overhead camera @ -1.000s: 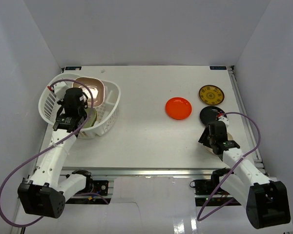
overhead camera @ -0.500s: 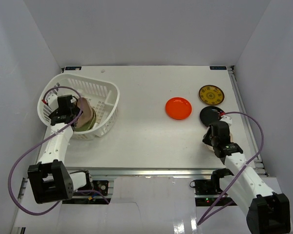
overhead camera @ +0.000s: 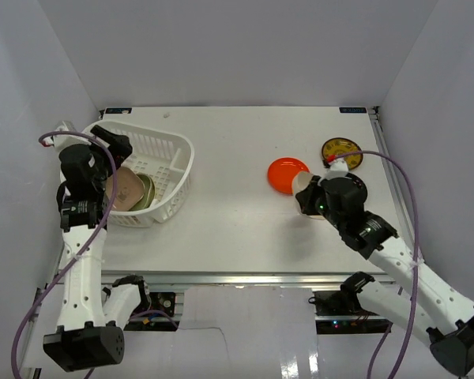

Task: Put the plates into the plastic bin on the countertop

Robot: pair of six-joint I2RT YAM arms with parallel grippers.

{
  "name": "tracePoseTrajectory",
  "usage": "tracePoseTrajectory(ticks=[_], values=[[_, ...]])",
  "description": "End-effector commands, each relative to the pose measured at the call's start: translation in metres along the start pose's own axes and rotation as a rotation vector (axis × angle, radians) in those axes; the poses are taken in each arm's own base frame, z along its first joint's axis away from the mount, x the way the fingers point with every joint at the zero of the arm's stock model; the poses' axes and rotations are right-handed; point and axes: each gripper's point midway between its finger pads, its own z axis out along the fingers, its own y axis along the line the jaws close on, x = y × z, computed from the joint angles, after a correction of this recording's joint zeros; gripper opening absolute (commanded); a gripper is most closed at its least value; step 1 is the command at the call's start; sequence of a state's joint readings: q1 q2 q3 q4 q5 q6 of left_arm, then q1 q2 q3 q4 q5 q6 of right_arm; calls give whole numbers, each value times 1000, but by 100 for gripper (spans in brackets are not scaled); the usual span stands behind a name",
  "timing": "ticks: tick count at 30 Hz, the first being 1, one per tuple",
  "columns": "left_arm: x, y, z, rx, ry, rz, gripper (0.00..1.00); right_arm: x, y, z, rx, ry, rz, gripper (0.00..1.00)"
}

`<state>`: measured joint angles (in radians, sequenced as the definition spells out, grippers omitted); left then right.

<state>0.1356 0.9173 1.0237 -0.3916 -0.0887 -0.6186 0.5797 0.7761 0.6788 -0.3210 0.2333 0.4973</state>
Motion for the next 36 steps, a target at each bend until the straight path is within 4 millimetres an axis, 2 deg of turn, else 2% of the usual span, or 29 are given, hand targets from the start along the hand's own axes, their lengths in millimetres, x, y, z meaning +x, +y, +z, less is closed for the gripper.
tracePoseTrajectory(ticks=[1, 2, 3, 4, 5, 6, 7, 8, 9, 10, 11, 12, 13, 14, 15, 16, 17, 18, 19, 20, 21, 23, 25, 27, 30, 31, 33, 34, 36], values=[[-20, -69, -32, 304, 33, -6, 98, -52, 95, 0, -228, -126, -73, 8], [-26, -80, -40, 352, 34, -9, 98, -46, 132, -4, -316, -117, -172, 8], [-42, -98, -54, 415, 9, -4, 98, -58, 167, 5, -357, -121, -219, 8], [-48, -113, -69, 494, 9, 4, 98, -63, 194, 6, -406, -138, -259, 8], [-55, -124, -80, 542, -2, 11, 98, -37, 226, 22, -454, -83, -370, 8], [-72, -140, -96, 597, -31, 24, 98, -62, 263, 14, -519, -136, -383, 8], [-79, -148, -105, 634, -41, 31, 98, -64, 287, 15, -572, -154, -416, 8], [-80, -160, -115, 695, -18, 45, 98, -36, 313, 30, -630, -101, -483, 8], [-95, -174, -133, 750, -46, 58, 98, -59, 343, 25, -683, -167, -515, 8], [-97, -183, -142, 800, -32, 69, 98, -58, 362, 26, -728, -175, -544, 8], [-104, -189, -150, 823, -43, 75, 98, -33, 379, 47, -769, -127, -592, 8], [-110, -194, -158, 842, -58, 83, 98, -31, 393, 54, -793, -137, -618, 8], [-123, -204, -176, 881, -92, 98, 98, -57, 417, 45, -840, -213, -625, 8], [-127, -209, -179, 899, -93, 107, 98, -29, 431, 65, -900, -165, -664, 8], [-132, -213, -187, 915, -105, 115, 98, -27, 441, 71, -923, -177, -682, 8], [-142, -219, -201, 937, -134, 130, 98, -48, 461, 62, -964, -239, -670, 8], [-146, -221, -203, 938, -140, 133, 98, -21, 470, 81, -1004, -197, -691, 8], [-149, -222, -206, 938, -150, 136, 98, -17, 477, 86, -1025, -198, -693, 8], [-153, -223, -211, 939, -162, 144, 98, -26, 489, 81, -1053, -228, -676, 8], [-154, -224, -212, 938, -163, 144, 98, 0, 492, 97, -1084, -178, -685, 8], [-153, -223, -212, 938, -160, 144, 98, 3, 499, 99, -1106, -198, -676, 8], [-148, -221, -206, 930, -141, 138, 98, 25, 503, 113, -1109, -179, -674, 8], [-144, -218, -199, 916, -130, 129, 98, 36, 506, 121, -1111, -180, -673, 8], [-136, -212, -187, 893, -103, 115, 98, 47, 505, 133, -1088, -167, -656, 16], [-129, -207, -174, 868, -89, 92, 98, 45, 510, 130, -1112, -183, -627, 46], [-130, -205, -173, 858, -97, 84, 98, 40, 513, 126, -1122, -195, -612, 61], [-125, -201, -163, 842, -85, 68, 98, 33, 514, 121, -1113, -202, -592, 75], [-123, -200, -159, 836, -80, 62, 98, 15, 515, 111, -1108, -235, -579, 77], [-117, -197, -152, 830, -63, 43, 98, -5, 511, 100, -1091, -266, -562, 78]])
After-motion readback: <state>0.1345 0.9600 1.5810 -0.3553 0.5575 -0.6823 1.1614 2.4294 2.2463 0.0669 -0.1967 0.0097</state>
